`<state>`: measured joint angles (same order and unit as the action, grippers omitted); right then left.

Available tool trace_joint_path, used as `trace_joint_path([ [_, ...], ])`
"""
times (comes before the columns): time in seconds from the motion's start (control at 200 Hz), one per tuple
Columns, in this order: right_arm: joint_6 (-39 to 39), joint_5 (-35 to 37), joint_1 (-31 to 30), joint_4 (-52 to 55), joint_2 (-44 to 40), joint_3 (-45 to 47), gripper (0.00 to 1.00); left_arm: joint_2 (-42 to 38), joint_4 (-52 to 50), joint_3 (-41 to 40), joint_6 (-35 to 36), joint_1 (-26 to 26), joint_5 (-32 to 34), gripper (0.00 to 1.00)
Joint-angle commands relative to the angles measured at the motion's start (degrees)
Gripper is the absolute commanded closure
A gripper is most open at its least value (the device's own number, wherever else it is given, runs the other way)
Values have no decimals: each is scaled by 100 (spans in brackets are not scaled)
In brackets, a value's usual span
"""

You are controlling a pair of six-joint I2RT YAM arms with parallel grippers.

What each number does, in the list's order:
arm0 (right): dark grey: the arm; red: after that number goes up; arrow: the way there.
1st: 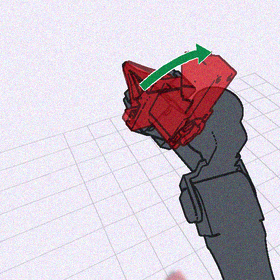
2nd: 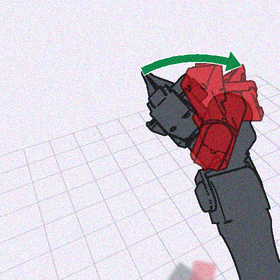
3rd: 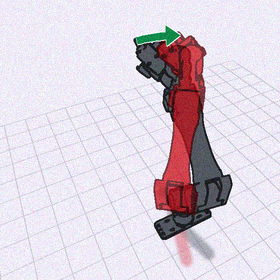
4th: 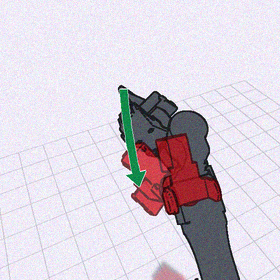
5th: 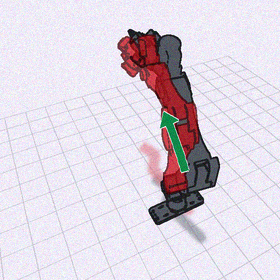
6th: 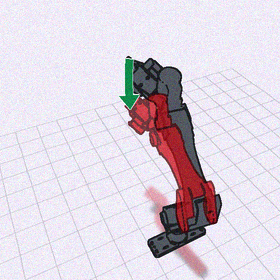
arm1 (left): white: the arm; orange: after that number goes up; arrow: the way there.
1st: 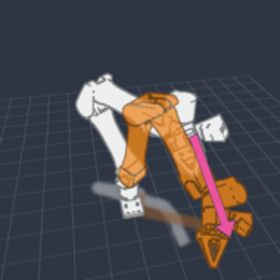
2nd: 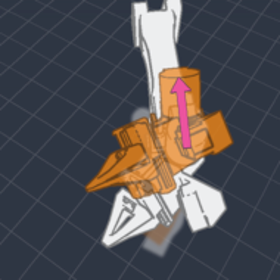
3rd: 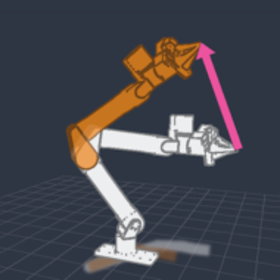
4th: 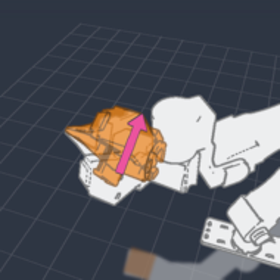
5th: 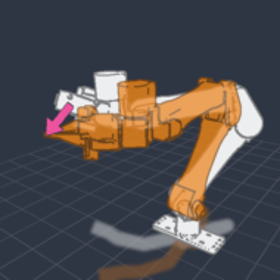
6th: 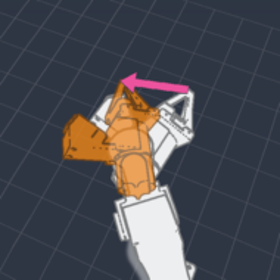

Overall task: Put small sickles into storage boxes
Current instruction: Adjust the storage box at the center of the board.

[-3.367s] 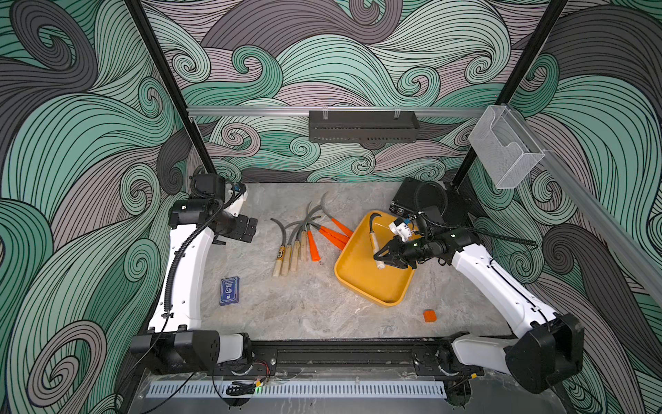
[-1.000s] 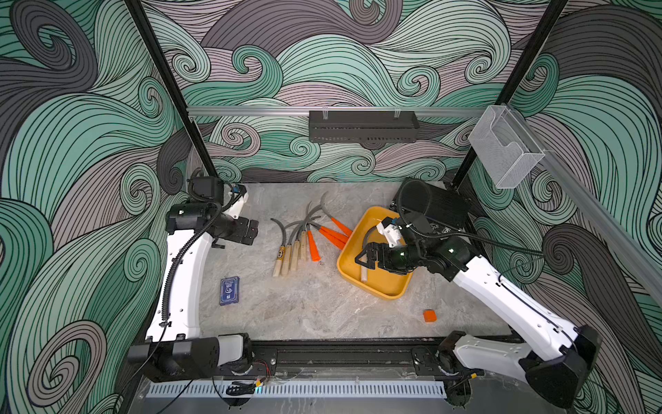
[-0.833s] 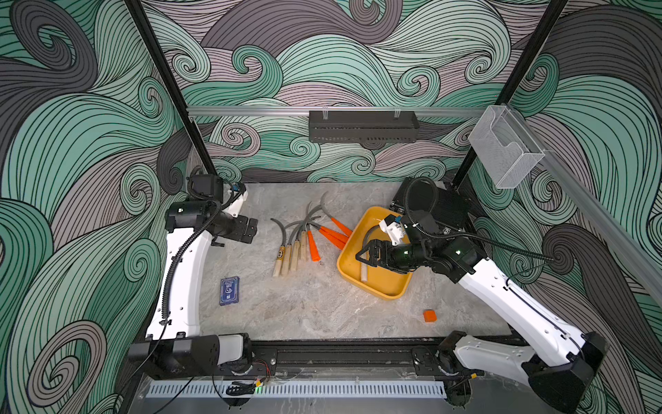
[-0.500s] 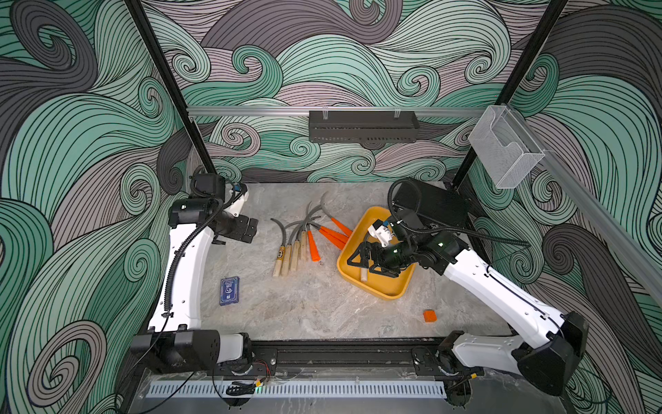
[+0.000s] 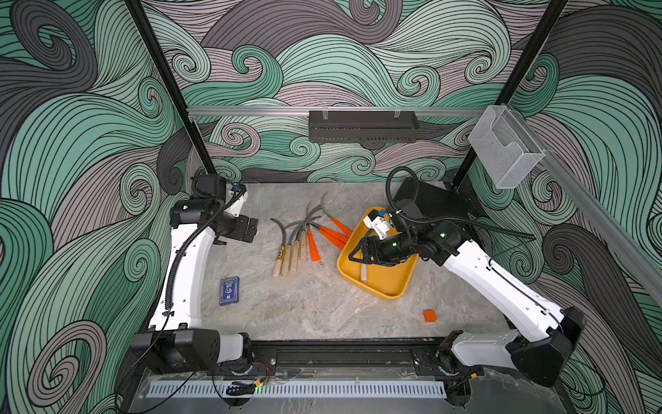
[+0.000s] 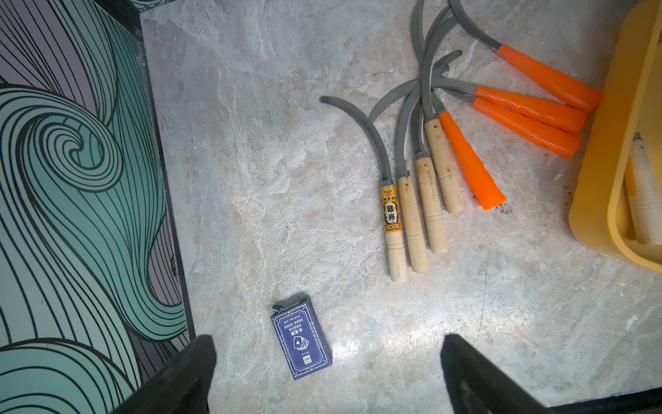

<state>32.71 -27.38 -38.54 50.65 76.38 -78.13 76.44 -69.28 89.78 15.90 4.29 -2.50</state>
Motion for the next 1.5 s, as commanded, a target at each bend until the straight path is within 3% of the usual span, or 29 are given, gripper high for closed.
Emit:
trace_joint_path([
  [0.0, -369, 381, 28, 199, 184, -167, 30, -171, -99, 8, -184, -25, 105, 1],
  [0.14, -525, 615, 30, 217, 712, -370, 35, -170, -12, -40, -109, -25, 90, 1],
  [0.21, -553, 576, 23, 251, 1123, -552, 44, -130, 5, 32, -100, -25, 61, 1],
  [0.28, -547, 587, 17, 289, 1482, -747, 47, -100, -59, 122, -147, -25, -70, 1],
  [0.43, -995, 716, 20, 462, 2104, -1267, 47, -230, -273, 90, -149, -25, -190, 1],
  [0.64, -1472, 622, 18, 590, 2785, -1903, 47, -253, -634, 214, -131, -8, 384, 1],
  [0.906, -1238, 608, -180, 1138, 4289, -3758, 49, -373, -467, 98, -341, 10, 319, 1],
  [1.126, -1311, 1137, -568, 1656, 5158, -4834, 49, -642, -407, -74, -175, 10, 248, 1],
  [1.496, -1237, 1463, -687, 1702, 5468, -5103, 48, -832, -482, -376, -448, 6, 56, 1],
])
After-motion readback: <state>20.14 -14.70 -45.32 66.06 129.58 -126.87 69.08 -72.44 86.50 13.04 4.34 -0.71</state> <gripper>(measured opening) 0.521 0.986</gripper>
